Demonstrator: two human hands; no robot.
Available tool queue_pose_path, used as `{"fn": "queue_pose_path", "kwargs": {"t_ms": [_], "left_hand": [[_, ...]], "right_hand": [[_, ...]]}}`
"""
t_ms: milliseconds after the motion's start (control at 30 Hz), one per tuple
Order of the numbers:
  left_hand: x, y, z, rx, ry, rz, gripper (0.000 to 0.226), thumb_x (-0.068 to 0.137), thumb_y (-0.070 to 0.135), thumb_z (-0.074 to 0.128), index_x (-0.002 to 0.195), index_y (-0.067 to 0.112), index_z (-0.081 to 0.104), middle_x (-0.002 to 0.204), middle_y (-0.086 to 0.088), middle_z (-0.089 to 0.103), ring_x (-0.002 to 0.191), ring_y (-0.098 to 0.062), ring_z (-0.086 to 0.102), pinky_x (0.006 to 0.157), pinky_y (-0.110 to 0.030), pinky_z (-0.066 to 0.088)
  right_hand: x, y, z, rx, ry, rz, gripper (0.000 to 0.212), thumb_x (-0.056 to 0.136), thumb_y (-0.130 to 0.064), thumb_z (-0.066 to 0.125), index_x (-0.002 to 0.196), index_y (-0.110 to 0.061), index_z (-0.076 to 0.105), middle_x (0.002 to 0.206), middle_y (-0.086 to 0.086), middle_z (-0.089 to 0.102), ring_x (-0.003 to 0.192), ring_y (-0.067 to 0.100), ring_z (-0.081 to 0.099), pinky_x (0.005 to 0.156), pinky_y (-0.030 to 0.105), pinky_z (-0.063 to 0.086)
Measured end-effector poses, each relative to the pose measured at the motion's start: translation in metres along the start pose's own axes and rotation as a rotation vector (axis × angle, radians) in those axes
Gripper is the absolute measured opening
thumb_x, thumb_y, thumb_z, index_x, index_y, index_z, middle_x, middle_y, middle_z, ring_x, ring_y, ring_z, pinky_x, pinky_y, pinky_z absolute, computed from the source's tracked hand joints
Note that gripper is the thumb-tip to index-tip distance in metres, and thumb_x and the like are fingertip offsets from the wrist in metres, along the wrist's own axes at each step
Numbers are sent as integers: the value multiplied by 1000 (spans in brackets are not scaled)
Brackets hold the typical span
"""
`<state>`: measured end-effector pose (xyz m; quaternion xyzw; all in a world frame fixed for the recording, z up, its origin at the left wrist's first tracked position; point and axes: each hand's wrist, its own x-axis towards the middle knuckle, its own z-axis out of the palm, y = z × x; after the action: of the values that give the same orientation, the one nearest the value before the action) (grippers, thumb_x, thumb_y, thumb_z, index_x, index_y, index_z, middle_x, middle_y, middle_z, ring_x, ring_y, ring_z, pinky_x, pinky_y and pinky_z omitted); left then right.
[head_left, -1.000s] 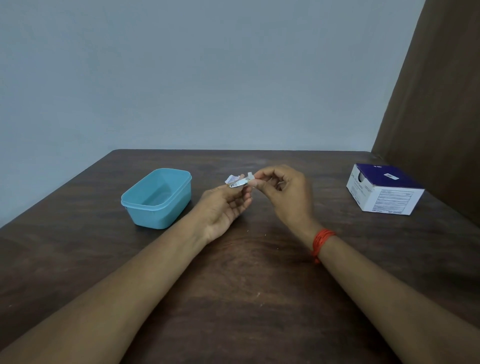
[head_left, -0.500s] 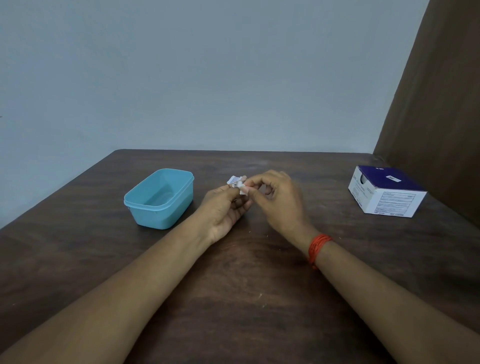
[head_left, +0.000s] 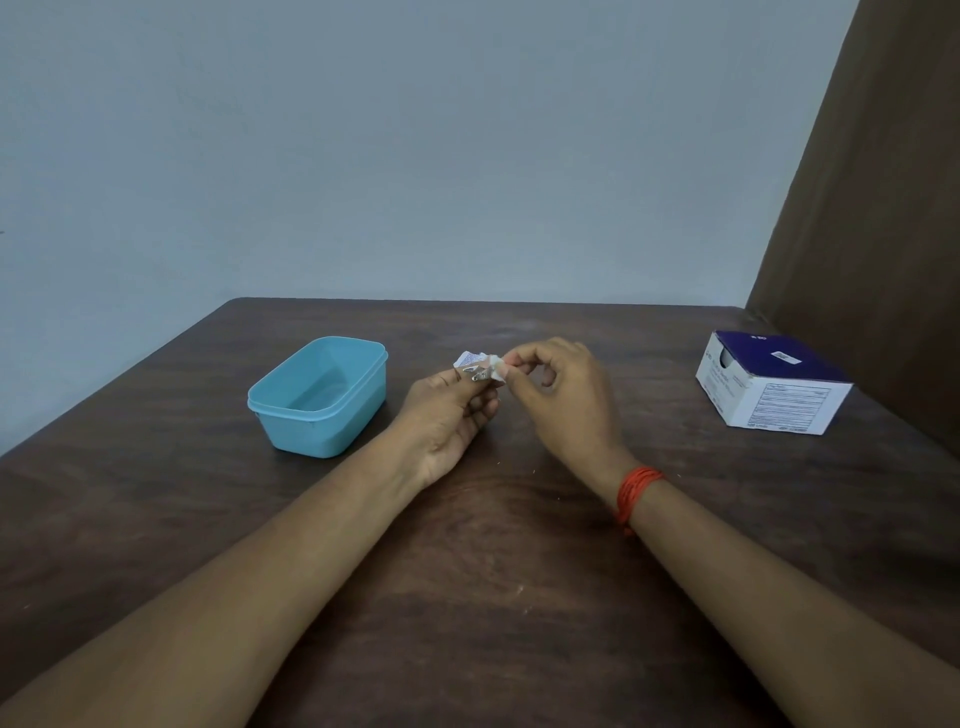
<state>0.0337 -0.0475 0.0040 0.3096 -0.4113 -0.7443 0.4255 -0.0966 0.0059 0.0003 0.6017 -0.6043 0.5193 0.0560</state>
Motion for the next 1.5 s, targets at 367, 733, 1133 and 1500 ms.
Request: {"fn": "queue_pose_path", "kwargs": {"t_ms": [367, 733, 1133, 1500], "left_hand": [[0, -1, 0, -17, 35, 24, 22, 95, -1, 61, 117, -4, 68, 99, -14, 73, 73, -9, 67, 61, -16, 53], [-3, 0, 1, 22, 20, 21, 21, 96, -2, 59, 115, -5, 68, 102, -15, 72, 85, -14, 65, 71, -19, 55], [-2, -3, 1, 49, 4, 52, 12, 97, 1, 59, 93, 1, 70, 66, 0, 72, 55, -3, 63, 62, -16, 55], [-2, -2, 1, 65, -17, 70, 10, 96, 4, 62, 95, -1, 71, 76, -3, 75, 61, -4, 64, 64, -17, 55]], "right_hand": [[-5, -4, 3, 45, -75, -102, 6, 85, -28, 76, 86, -32, 71, 79, -21, 60, 83, -3, 50, 71, 8, 35], [-5, -5, 0, 69, -46, -101, 7, 84, -28, 75, 84, -34, 70, 79, -19, 63, 80, -3, 50, 69, 9, 35], [1, 2, -7, -23, -21, -38, 3, 87, -22, 72, 88, -24, 72, 85, -15, 63, 81, 2, 47, 69, 11, 33], [3, 3, -6, -15, -46, -50, 2, 88, -24, 72, 90, -25, 73, 85, -15, 63, 83, 4, 48, 68, 16, 36]]}}
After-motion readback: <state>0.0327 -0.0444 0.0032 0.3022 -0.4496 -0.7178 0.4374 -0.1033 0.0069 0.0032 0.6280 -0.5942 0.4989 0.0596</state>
